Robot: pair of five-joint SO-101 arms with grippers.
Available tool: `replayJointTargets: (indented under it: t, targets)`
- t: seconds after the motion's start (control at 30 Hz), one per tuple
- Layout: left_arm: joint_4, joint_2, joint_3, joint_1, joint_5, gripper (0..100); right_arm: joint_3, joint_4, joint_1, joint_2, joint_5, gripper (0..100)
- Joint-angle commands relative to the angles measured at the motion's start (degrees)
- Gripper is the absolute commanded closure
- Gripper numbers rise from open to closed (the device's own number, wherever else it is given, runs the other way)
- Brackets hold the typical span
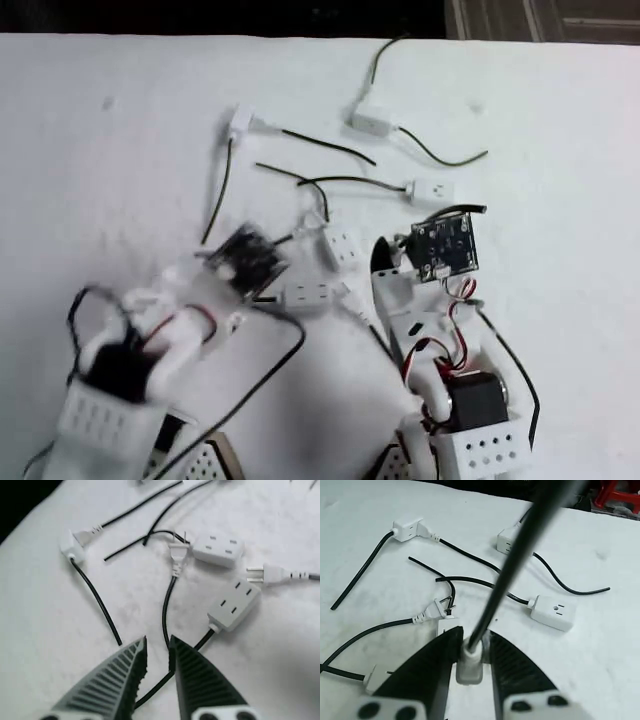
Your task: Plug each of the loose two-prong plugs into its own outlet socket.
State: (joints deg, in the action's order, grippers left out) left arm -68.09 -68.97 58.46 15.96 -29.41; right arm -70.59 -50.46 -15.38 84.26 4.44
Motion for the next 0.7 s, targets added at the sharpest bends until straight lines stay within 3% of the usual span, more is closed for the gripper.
replayJointTargets:
  t: [0.0,0.13,0.67]
  targets:
    - [-0.1,18.9,-7.0,0.6,-8.7,83,2.5,1.3,0.7,0.2,-0.5,98.2]
    - [0.4,31.1,-11.0,0.6,-9.7,71,2.5,1.3,0.8,0.2,-0.3,98.2]
    - [0.4,60.5,-30.3,5.9,-17.8,71,2.8,1.4,4.2,0.2,0.1,98.1]
